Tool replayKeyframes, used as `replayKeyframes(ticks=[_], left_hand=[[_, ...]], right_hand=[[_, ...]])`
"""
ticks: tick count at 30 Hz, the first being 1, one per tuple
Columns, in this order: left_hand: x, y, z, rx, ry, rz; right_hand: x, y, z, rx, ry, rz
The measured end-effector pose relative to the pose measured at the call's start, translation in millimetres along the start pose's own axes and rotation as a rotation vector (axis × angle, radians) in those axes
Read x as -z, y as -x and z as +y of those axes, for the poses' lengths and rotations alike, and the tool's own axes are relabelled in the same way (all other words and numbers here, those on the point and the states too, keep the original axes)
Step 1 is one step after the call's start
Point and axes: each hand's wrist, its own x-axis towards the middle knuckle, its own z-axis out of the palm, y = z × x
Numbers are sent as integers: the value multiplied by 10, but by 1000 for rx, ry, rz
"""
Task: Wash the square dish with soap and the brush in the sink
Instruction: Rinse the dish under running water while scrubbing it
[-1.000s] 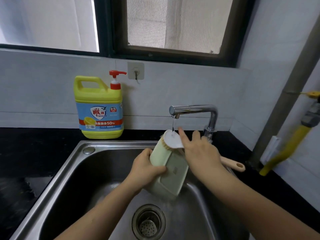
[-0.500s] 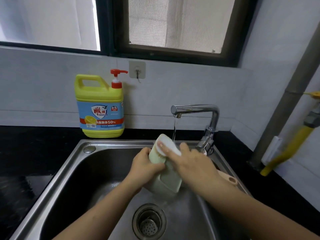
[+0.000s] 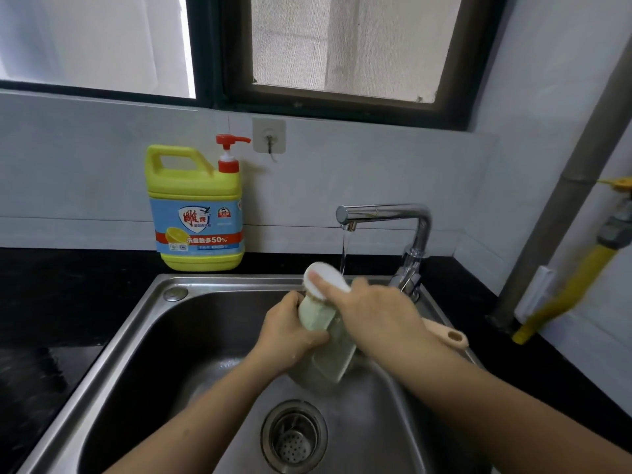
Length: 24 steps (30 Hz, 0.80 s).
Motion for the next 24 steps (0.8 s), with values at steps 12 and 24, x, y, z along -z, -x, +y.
replayKeyframes(ticks=[12,24], left_hand=[[260,-26,-98,8,145,-33],[345,-48,-123,68,278,8]], right_hand=[[-329,-98,673,-367,-446,-428],[-413,-96,626,-343,-429,-321]])
